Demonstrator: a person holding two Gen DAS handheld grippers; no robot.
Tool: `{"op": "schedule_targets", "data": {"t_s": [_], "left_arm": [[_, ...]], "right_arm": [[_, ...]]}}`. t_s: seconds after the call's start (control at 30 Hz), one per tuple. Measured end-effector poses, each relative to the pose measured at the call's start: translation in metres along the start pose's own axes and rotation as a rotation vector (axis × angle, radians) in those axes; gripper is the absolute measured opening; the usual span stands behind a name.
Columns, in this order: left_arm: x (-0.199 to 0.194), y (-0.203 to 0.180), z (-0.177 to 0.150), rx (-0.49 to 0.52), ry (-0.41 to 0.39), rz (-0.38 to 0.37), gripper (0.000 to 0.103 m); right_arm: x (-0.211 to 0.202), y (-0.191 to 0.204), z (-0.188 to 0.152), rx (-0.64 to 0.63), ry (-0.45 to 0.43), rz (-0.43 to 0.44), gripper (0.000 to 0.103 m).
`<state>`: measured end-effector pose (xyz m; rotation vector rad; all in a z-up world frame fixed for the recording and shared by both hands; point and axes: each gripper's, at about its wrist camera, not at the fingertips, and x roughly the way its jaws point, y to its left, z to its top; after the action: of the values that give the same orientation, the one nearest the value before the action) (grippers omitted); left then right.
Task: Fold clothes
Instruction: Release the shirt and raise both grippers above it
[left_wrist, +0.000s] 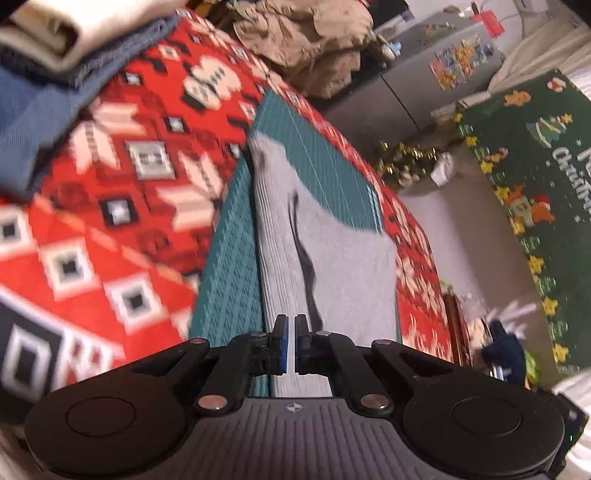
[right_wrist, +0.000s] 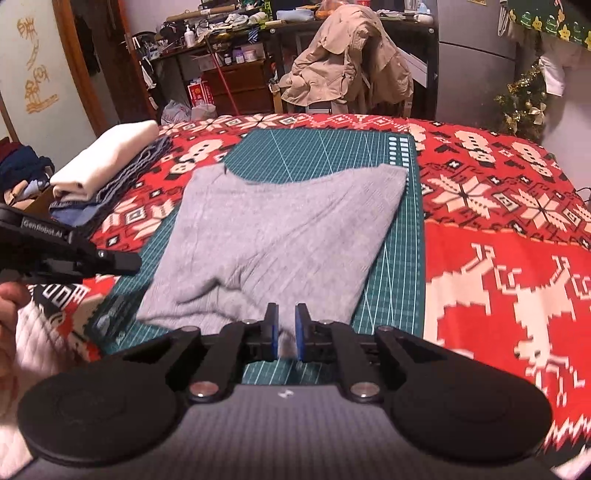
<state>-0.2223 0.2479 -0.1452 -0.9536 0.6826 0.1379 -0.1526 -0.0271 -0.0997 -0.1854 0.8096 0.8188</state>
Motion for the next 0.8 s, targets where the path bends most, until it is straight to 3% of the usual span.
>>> {"op": "schedule_targets", "data": {"t_s": [0.2, 0.37, 0.7, 0.8], "left_arm": [[0.024, 0.008, 0.060, -0.047, -0.064, -0.027, 0.001], [0.057, 0.011, 0.098, -0.082, -0.049, -0.042, 0.001], [0.083, 0.016, 0.124, 0.028, -0.034, 0.131, 0.002], [0.073, 0.017, 0.126, 0.033, -0.041, 0.102, 0.002]], "right_arm": [[0.015, 0.008, 0.020, -0.030, -0.007, 0.023, 0.010], [0.026, 0.008, 0.026, 0.000, 0.007, 0.030, 0.010], [0.043, -0.008, 0.039, 0.056, 0.024, 0.015, 0.011], [0.047, -0.010, 0.043, 0.064, 0.025, 0.015, 0.011]]}}
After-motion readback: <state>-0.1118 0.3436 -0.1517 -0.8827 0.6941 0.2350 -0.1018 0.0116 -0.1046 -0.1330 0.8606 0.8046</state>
